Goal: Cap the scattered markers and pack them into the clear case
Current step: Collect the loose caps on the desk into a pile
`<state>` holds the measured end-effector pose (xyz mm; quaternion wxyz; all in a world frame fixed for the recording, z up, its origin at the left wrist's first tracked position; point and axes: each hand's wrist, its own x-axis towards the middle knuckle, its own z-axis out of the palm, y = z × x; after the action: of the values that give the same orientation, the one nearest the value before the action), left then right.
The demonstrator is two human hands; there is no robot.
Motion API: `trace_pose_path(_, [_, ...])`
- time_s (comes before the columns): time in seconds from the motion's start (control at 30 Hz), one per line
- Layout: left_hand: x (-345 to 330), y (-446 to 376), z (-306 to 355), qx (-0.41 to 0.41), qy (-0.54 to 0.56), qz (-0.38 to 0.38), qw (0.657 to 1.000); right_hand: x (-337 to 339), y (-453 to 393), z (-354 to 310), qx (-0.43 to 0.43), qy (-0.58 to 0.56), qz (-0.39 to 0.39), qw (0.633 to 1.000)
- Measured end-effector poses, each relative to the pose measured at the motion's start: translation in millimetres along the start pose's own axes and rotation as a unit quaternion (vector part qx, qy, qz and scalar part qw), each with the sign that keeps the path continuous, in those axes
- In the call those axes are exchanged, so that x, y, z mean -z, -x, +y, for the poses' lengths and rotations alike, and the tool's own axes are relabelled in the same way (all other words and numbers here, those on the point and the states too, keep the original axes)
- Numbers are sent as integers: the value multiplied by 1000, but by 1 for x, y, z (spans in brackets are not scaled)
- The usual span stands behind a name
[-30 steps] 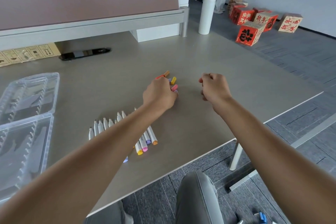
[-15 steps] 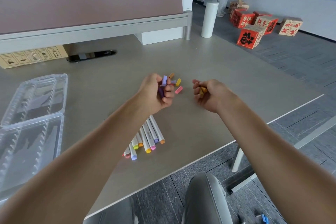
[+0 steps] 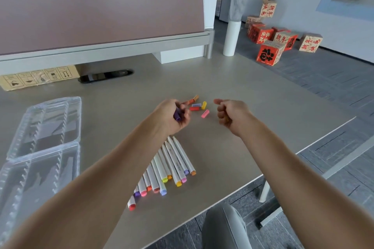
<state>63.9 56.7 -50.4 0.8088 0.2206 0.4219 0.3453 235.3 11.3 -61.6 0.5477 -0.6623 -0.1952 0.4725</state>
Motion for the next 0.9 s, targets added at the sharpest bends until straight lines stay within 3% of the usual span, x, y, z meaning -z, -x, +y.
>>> trace_pose_path(0.07, [-1,-3,0,-10,-46,17,999,1,0,3,94,191,42,976])
trace_pose_path(0.13, [-3,-6,0,-26,-101,41,994,1,3,6,184,348,66,917])
trace_pose_path(0.23, [-9,-11,-1,-57,-194,106,974,-3,6,11,213,473,56,853])
trace_pose_path(0.3, [-11,-18,0,-111,-290,169,935,-6,6,12,215,515,44,829])
trace_pose_path(0.4, [-7,-32,-1,-190,-468,219,835,-4,0,12,232,508,28,829])
trace_pose_path(0.47, [-6,-39,-3,-206,-558,229,771,-2,-7,13,248,491,18,835])
trace_pose_path(0.57, [-11,-41,-9,-215,-627,228,713,6,-14,12,254,419,16,872])
trace_pose_path(0.63, [-18,-40,-12,-217,-652,242,685,10,-13,6,199,305,5,931])
trace_pose_path(0.7, [-24,-41,-16,-226,-674,255,656,14,-12,-4,89,129,-15,987])
trace_pose_path(0.8, [-26,-42,-21,-258,-701,259,613,23,-13,-11,-31,-51,-67,996])
trace_pose_path(0.9, [-23,-43,-21,-262,-708,247,608,29,-22,-8,-68,-167,-105,978])
